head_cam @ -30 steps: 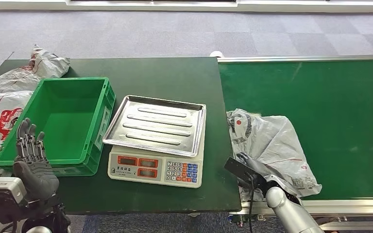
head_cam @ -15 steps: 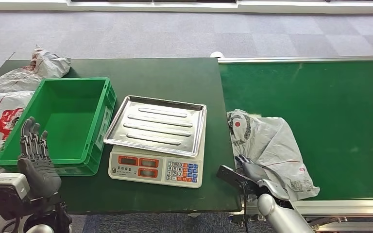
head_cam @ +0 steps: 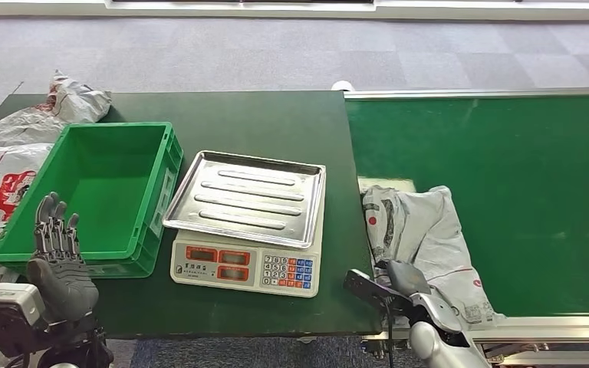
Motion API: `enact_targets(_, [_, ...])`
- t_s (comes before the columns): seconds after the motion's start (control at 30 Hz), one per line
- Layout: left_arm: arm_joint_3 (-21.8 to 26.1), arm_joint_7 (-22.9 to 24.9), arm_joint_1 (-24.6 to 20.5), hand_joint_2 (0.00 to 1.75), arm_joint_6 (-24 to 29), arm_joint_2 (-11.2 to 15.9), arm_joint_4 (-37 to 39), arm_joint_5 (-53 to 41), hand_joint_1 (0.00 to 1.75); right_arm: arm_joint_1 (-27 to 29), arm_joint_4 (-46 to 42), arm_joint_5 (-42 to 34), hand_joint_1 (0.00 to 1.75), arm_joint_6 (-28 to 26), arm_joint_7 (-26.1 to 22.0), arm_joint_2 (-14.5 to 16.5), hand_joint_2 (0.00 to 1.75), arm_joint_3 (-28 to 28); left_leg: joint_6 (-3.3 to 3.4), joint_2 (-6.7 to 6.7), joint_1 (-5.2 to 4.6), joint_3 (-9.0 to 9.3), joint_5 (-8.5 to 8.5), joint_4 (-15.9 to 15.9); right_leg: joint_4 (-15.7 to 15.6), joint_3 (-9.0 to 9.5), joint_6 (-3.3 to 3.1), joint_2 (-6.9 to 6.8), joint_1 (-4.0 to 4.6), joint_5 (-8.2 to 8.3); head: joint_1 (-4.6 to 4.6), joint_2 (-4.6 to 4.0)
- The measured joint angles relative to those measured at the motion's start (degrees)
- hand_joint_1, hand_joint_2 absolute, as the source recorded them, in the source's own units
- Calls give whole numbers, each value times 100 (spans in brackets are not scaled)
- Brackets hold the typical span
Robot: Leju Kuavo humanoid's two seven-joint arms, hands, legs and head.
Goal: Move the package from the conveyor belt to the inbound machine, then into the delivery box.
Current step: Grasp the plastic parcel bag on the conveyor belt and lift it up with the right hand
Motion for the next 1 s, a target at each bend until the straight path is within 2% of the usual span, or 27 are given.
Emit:
enact_targets(0.37, [49,47,-15,0,-138,-88,-40,-68,0,498,-895,42,175,12,168,-181,175,-149,-1,-2,0,-13,-2,0,0,-11,-3,-1,-1,-3,1,0])
enact_targets(0.73, [203,-31,111,0,-138,-149,-208,-86,0,711,-1577,285,175,-1,435,-552,175,-374,1,-2,-1,-21,-2,0,0,-16,-1,-3,-6,-1,1,0])
enact_targets(1.0, [244,-200,306,0,-146,-187,-283,-40,0,547,-2116,1048,175,-136,648,-1119,175,-805,2,3,-5,-23,-1,0,0,-16,5,-2,-14,4,1,0])
